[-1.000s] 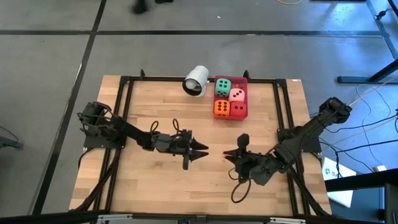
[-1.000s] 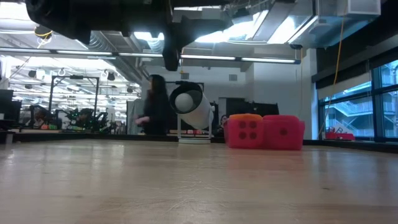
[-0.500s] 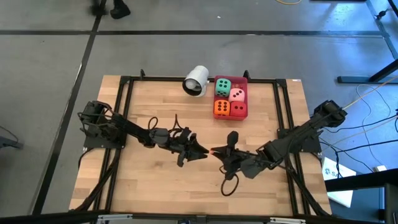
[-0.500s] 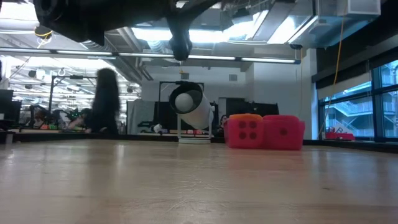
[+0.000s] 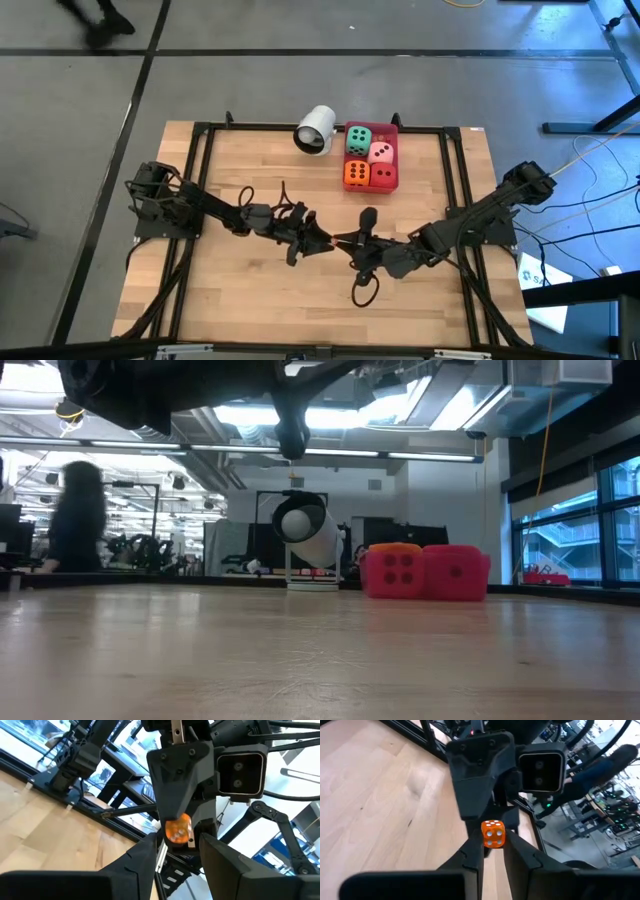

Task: Pick & Place Dice
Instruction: Put the small orange dice into the red bin

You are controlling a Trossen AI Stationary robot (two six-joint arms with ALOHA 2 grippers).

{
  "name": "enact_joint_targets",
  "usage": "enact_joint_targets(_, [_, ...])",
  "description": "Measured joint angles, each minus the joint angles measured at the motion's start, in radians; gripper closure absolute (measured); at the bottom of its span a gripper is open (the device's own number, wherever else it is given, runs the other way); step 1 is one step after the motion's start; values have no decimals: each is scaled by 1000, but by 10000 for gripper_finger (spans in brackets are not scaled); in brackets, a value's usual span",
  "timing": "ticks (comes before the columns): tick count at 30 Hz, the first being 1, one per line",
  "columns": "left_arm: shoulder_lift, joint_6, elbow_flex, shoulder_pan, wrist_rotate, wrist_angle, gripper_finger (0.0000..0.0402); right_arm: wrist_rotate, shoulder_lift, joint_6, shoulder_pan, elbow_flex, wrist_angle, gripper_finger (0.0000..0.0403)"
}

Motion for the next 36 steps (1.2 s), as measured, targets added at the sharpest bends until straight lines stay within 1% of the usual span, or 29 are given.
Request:
enact_joint_targets(2, [0, 16, 0, 0, -11, 5, 258, -17, 0, 1, -6, 0, 0, 351])
enact_joint_targets(6, [0, 38, 0, 0, -16, 26, 258, -19, 0, 0, -13, 0, 0, 351])
enact_joint_targets(17, [0, 27, 0, 0, -12, 31, 258, -20, 1, -16, -19, 0, -4, 351])
enact_joint_targets(22, [0, 26, 0, 0, -9, 27, 260, -37, 6, -19, -19, 0, -3, 351])
enact_joint_targets(26, [0, 26, -1, 0, -9, 20, 276, -34, 14, -20, -19, 0, 0, 351])
enact_joint_targets(36, [1, 27, -2, 0, -10, 7, 342, -45, 20, -21, -25, 0, 1, 351])
